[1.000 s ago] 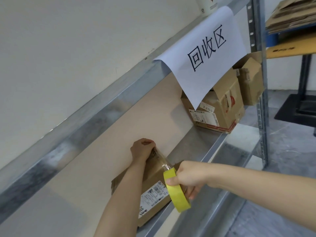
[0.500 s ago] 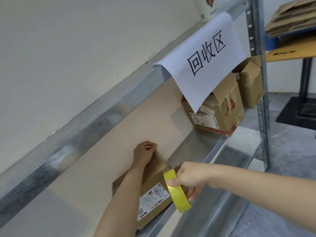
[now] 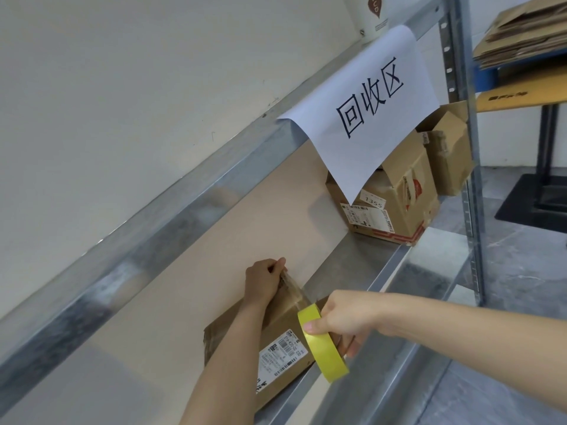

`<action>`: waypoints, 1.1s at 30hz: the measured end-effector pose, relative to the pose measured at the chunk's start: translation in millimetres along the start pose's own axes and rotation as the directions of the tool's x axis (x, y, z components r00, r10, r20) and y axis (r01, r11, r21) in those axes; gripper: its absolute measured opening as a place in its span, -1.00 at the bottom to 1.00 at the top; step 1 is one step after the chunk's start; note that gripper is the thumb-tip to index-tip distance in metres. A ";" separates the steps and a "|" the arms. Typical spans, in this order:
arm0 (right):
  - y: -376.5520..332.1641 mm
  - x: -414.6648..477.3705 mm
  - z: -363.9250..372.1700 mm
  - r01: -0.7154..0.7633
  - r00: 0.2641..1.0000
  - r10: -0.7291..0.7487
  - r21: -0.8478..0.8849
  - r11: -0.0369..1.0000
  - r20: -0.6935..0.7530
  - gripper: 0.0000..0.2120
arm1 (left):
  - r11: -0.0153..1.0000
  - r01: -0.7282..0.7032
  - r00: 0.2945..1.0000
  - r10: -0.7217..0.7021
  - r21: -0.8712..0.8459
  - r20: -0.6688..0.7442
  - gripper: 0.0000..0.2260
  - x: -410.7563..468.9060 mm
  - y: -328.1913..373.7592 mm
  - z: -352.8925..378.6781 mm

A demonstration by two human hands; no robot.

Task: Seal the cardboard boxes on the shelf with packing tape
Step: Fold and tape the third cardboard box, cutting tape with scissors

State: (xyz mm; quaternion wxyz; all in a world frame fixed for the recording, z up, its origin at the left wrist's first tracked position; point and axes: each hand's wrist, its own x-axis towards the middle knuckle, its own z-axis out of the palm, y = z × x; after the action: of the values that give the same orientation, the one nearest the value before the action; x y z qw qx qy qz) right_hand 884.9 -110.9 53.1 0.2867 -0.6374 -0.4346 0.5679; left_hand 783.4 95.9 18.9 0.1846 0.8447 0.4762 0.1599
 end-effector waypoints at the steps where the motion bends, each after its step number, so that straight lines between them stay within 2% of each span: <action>1: 0.8 0.1 0.0 -0.002 1.000 0.002 0.001 1.000 -0.002 -0.55 | 1.000 0.000 1.000 0.000 0.020 -0.008 -0.60 -0.3 -0.7 0.8; 3: 2.7 -0.7 0.9 -0.006 1.000 0.006 0.003 1.000 -0.001 -0.55 | 0.997 0.009 1.000 -0.007 0.073 -0.022 -0.53 -3.3 1.1 3.3; 8: 3.8 -1.2 2.5 -0.003 1.000 0.003 -0.003 1.000 0.000 -0.56 | 0.991 0.036 0.998 -0.029 0.128 -0.057 -0.56 -6.3 6.0 6.6; 10: 2.5 0.1 3.0 -0.001 1.000 0.001 -0.004 1.000 -0.013 -0.55 | 0.999 0.015 0.996 -0.012 0.036 -0.086 -0.67 -5.4 3.1 5.9; 12: 0.3 1.1 3.6 0.001 1.000 -0.001 0.005 1.000 -0.014 -0.56 | 0.987 -0.044 0.996 0.031 -0.152 -0.088 -0.81 -6.8 0.8 2.3; 13: 0.0 1.1 3.9 0.003 1.000 -0.003 0.005 1.000 -0.015 -0.56 | 0.974 -0.064 0.996 0.047 -0.219 -0.081 -0.83 -8.3 -0.2 0.4; 15: 0.9 0.6 3.9 0.002 1.000 -0.002 -0.006 1.000 -0.017 -0.56 | 0.961 -0.062 0.997 0.051 -0.269 -0.050 -0.75 -10.7 -1.1 -1.5; 18: 3.1 -1.1 4.9 -0.005 1.000 0.004 -0.029 1.000 -0.008 -0.54 | 0.972 -0.083 0.997 0.082 -0.219 -0.011 -0.55 -12.1 -1.0 0.4; 23: 4.5 -4.8 3.2 0.009 1.000 -0.009 -0.024 1.000 0.002 -0.56 | 0.974 -0.222 0.974 0.219 -0.051 -0.048 -0.55 -9.5 -3.1 8.0; 27: 7.8 -5.6 1.3 0.016 1.000 -0.016 -0.010 1.000 0.015 -0.67 | 0.974 -0.226 0.970 0.228 0.028 -0.084 -0.54 -13.6 -2.3 10.6; 33: 11.4 -2.8 5.3 0.002 1.000 -0.001 -0.014 1.000 0.025 -0.62 | 0.979 -0.203 0.977 0.204 0.019 -0.062 -0.51 -15.5 -2.0 10.7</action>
State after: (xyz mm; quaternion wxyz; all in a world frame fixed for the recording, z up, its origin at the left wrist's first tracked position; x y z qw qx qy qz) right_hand 882.5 -119.3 43.6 0.2771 -0.6321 -0.4427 0.5724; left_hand 779.1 81.8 7.0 0.1470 0.8846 0.3939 0.2017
